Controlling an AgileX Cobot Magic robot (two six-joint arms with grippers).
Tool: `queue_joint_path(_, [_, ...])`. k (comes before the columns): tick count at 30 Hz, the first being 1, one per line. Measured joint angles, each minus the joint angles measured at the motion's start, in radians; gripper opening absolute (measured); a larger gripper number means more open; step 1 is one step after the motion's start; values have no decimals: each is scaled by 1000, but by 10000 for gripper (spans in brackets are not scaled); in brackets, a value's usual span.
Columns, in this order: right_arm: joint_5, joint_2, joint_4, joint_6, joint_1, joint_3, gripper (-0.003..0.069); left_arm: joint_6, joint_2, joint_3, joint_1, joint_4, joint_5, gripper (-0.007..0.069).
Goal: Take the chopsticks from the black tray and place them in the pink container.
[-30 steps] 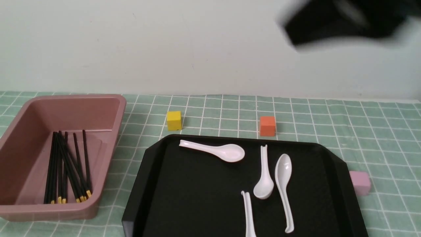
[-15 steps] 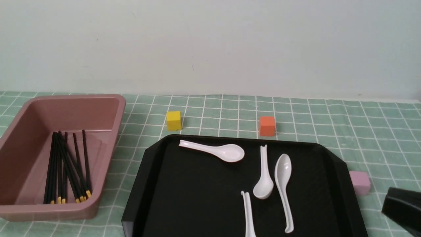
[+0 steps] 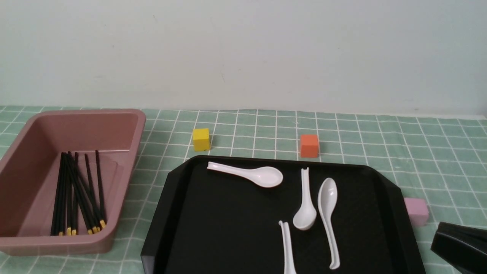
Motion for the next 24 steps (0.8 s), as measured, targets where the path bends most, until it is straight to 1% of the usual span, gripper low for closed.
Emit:
queue_joint_path(10, [-2, 0, 0, 0, 0, 1, 15, 0, 0, 0, 0, 0, 0, 239])
queue_joint_path(13, [21, -13, 0, 0, 0, 3, 17, 0, 0, 0, 0, 0, 0, 239])
queue_joint_path(16, [63, -48, -3, -29, -32, 7, 20, 0, 0, 0, 0, 0, 0, 239])
queue_joint_path(19, [89, -103, -4, -82, -135, 51, 23, 0, 0, 0, 0, 0, 0, 239])
queue_joint_path(21, [102, -170, 2, -102, -256, 122, 22, 0, 0, 0, 0, 0, 0, 239])
queue_joint_path(22, [104, -170, 3, -103, -268, 122, 22, 0, 0, 0, 0, 0, 0, 239])
queue_joint_path(23, [107, -208, 5, -106, -329, 158, 22, 0, 0, 0, 0, 0, 0, 239])
queue_joint_path(24, [114, -282, 9, -111, -428, 217, 25, 0, 0, 0, 0, 0, 0, 239])
